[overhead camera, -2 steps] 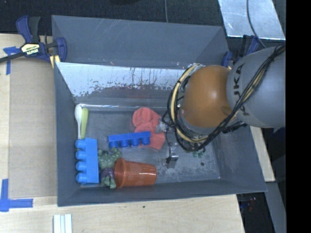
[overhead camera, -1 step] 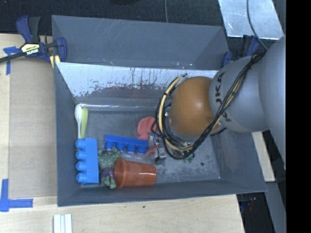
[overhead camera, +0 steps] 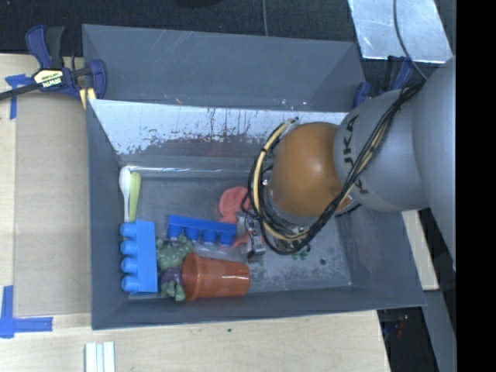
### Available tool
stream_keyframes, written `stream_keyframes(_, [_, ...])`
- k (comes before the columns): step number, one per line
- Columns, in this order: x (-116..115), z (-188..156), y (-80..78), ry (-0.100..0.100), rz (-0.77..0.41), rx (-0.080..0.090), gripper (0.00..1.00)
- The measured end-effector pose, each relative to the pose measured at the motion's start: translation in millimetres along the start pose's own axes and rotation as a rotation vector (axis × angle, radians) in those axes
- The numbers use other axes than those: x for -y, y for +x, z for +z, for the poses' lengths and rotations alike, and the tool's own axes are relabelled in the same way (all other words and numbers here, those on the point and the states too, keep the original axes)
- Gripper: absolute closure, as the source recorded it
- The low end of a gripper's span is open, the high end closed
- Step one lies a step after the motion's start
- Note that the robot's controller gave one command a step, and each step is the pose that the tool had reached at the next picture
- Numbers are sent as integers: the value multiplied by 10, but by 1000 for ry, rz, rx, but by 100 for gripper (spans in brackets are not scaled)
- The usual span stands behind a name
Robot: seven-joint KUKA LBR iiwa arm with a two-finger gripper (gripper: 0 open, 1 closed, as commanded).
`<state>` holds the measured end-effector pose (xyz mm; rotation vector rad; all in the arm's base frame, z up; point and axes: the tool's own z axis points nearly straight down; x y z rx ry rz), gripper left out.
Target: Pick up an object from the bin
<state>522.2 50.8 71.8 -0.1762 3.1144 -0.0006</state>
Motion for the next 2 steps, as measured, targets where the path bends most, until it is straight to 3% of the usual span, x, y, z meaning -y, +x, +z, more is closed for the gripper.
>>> stream_keyframes(2, [66, -1171, 110, -1, -128, -8, 100])
